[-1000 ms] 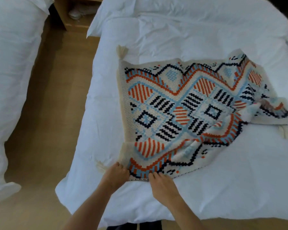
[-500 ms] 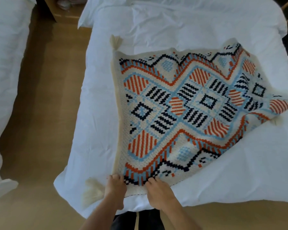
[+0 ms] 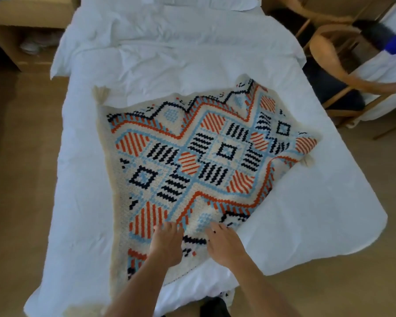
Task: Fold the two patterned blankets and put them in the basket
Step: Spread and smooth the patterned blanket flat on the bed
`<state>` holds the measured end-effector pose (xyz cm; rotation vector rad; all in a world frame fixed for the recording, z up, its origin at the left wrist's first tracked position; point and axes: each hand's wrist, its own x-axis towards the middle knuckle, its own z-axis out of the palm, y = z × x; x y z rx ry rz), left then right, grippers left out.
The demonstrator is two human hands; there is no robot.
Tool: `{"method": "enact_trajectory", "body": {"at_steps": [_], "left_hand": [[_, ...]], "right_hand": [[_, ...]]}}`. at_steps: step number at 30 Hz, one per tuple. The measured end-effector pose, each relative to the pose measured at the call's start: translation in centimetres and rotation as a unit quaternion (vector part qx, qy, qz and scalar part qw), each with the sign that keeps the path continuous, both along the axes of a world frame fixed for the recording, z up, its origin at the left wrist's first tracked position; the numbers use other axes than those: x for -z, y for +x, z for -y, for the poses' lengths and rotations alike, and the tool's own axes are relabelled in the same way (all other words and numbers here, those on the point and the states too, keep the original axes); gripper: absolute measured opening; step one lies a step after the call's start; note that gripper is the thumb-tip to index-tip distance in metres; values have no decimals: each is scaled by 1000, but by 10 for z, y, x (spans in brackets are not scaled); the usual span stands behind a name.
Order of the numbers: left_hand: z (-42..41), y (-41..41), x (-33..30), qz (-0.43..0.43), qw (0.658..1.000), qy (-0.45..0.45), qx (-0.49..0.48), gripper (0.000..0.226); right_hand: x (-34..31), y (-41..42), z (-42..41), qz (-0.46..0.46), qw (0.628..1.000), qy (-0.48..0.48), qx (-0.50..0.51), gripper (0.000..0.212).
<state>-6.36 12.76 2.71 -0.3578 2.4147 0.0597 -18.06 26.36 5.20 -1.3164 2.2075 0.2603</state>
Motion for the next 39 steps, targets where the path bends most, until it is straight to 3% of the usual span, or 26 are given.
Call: {"method": "enact_trajectory", "body": {"at_steps": [16,24,31,39], "left_hand": [[-156,-210,-51,1,1000,-11,-11,51],[-171,-281,-47,4,1000,-20,9,53],[-176,-359,-30,-30,999,24,21,51],[-184,-419,-3,2,1000,30,-6,50]], "right_hand": [[-28,-228,-177,-58,998,13,32,44],[-29,-296,-199,-69,996,8,59,42],[-26,-361,-208,-82,992,27,93,41],[0,-436,-203,-74,993,23,91,43]]}}
